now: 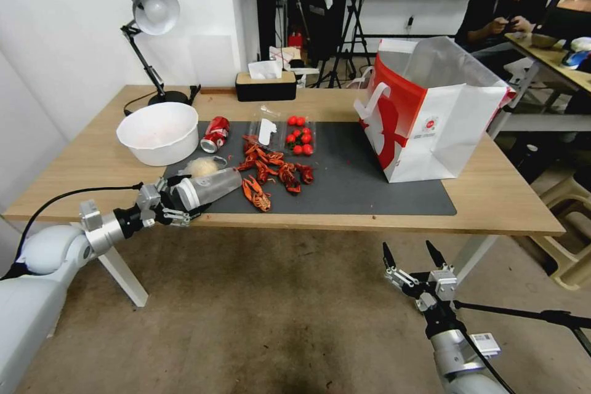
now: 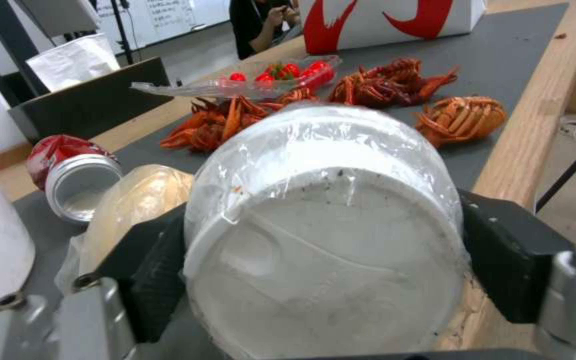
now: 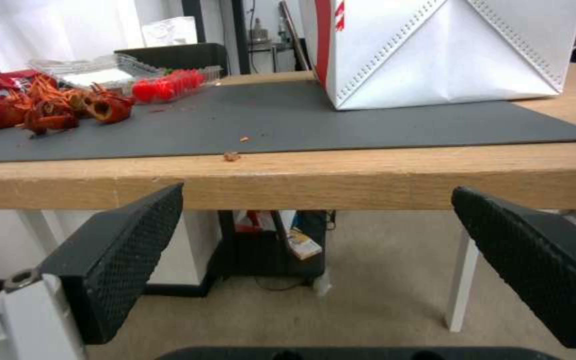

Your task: Pick up the trash from the table and place it into the takeout bag.

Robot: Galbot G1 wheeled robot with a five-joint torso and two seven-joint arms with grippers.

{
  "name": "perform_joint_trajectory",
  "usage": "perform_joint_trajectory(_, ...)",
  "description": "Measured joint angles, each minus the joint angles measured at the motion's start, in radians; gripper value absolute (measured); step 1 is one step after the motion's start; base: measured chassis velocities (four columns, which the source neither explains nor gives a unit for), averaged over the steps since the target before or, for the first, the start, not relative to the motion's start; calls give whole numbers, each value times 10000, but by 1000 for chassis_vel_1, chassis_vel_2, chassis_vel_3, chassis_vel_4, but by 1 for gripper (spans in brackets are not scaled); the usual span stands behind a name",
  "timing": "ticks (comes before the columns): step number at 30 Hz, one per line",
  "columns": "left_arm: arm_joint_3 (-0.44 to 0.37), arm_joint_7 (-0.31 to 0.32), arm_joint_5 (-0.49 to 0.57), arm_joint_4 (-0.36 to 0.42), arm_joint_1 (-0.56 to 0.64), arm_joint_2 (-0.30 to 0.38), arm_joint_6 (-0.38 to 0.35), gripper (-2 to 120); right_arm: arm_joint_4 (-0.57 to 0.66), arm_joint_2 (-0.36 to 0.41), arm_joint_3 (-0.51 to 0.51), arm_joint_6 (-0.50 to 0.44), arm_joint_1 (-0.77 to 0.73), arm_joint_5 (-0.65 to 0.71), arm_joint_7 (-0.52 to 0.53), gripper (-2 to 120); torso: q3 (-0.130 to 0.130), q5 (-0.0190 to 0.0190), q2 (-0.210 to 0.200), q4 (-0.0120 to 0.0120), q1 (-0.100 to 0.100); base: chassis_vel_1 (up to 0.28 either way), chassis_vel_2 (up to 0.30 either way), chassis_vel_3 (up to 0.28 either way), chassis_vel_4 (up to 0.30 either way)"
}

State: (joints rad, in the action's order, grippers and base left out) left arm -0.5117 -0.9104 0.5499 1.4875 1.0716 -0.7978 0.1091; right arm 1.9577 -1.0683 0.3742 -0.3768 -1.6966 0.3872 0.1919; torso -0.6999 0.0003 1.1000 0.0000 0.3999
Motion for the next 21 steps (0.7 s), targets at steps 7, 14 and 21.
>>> perform_joint_trajectory(7,-52,17,-38,4,111,-1,23,76,30,-27,-79,0,-3,-59,14,100,1,-2,2,-3,-2,0,0,0,0)
perform_joint_trajectory(14,-199,110,1027,672,279,320,-67,73,103,-10,-85,16,0,-56,17,100,-3,-5,0,5,-1,0,0,0,0)
perform_joint_trajectory(21,798,55,2305,1247,-1272,866,-394,68,248,0,60,50,-146,-25,19,100,-2,-3,-1,-4,0,0,0,0,0)
